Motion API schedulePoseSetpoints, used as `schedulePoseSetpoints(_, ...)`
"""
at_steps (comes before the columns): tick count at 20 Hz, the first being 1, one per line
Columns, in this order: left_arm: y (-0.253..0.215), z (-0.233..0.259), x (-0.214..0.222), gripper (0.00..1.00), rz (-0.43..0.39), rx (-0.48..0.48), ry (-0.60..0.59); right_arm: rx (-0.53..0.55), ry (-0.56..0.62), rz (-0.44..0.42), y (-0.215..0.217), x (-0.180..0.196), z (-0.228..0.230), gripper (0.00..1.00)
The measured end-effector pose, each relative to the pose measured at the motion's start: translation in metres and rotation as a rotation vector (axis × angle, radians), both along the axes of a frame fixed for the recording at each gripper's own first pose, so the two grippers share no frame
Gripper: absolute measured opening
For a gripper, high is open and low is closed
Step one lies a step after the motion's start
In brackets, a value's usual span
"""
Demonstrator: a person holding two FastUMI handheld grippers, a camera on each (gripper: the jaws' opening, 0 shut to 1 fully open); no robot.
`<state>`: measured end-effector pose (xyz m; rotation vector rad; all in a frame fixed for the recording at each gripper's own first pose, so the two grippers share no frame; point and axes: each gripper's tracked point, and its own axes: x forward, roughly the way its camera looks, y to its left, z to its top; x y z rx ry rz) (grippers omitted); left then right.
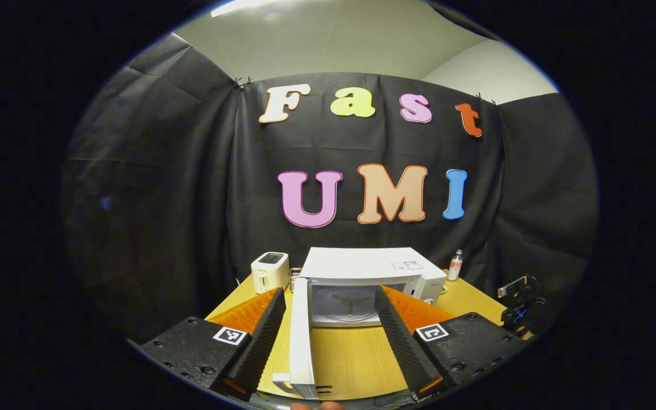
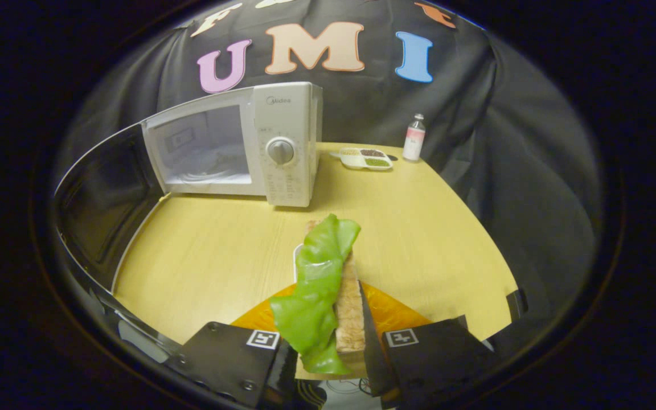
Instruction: Open the microwave oven with the left hand, put the food in, and close the microwave oven.
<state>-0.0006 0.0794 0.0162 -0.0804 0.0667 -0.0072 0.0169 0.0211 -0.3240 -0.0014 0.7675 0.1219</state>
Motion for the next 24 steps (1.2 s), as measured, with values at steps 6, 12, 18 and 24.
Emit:
schedulePoseSetpoints(6, -0.004, -0.002, 0.003, 0.92, -0.018, -0.013, 0.004, 0.008, 0.026, -0.027, -0.006, -0.001, 0.000, 0.35)
schedulePoseSetpoints(12, 0.006, -0.010, 0.000, 0.92, 0.003, -0.031, 0.022, 0.067, 0.019, -0.070, -0.014, 0.004, 0.016, 0.36)
schedulePoseSetpoints(18, 0.014, -0.011, 0.002, 0.92, 0.021, -0.023, 0.027, 0.146, -0.021, -0.065, 0.000, 0.022, 0.036, 0.36)
schedulePoseSetpoints(24, 0.014, 0.001, 0.013, 0.92, 0.042, 0.032, 0.003, 0.260, -0.045, 0.007, 0.038, 0.043, 0.052, 0.36)
